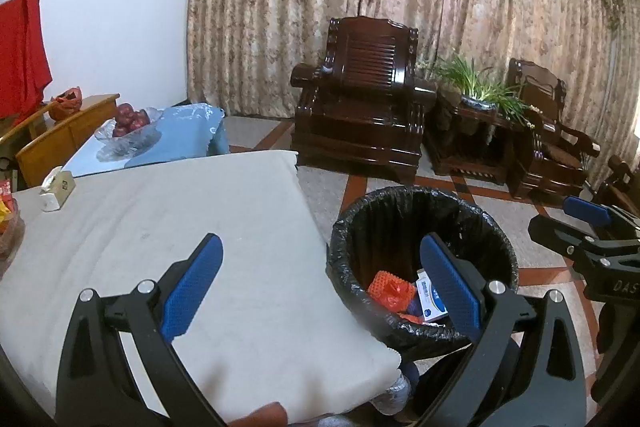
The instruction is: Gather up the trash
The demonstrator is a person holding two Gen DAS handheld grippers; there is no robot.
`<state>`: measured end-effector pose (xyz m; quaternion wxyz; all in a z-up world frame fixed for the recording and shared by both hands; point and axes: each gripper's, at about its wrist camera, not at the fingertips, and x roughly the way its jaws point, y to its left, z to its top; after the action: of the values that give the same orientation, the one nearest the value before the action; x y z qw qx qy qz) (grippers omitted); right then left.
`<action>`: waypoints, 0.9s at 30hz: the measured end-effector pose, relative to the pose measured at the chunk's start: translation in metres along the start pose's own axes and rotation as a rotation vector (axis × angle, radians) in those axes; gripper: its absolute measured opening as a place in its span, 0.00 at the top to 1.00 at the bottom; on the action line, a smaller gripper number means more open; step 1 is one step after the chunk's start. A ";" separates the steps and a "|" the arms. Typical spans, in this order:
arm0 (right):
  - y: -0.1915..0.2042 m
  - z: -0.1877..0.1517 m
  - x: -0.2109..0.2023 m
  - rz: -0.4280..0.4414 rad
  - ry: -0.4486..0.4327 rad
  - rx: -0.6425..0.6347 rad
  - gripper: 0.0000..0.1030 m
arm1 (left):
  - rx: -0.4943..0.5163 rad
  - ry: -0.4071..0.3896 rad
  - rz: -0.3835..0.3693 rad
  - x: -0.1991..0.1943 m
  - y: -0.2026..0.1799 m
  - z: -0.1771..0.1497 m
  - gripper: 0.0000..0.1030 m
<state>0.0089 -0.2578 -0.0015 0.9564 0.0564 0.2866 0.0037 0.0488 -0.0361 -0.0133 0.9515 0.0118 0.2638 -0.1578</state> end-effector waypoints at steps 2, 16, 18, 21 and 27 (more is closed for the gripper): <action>0.002 0.001 -0.002 -0.002 -0.003 -0.004 0.06 | -0.006 -0.011 0.001 -0.006 0.002 0.001 0.07; 0.015 -0.001 -0.012 0.014 -0.028 -0.030 0.06 | -0.014 -0.041 0.015 -0.024 0.008 0.000 0.06; 0.015 -0.001 -0.012 0.015 -0.029 -0.030 0.06 | -0.013 -0.041 0.016 -0.024 0.008 0.000 0.06; 0.016 -0.001 -0.012 0.014 -0.029 -0.029 0.06 | -0.013 -0.042 0.016 -0.024 0.008 -0.001 0.06; 0.016 -0.001 -0.012 0.014 -0.030 -0.028 0.06 | -0.013 -0.042 0.015 -0.024 0.008 -0.001 0.06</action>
<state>-0.0012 -0.2421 0.0057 0.9612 0.0451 0.2717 0.0135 0.0312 -0.0209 -0.0024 0.9580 0.0044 0.2449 -0.1492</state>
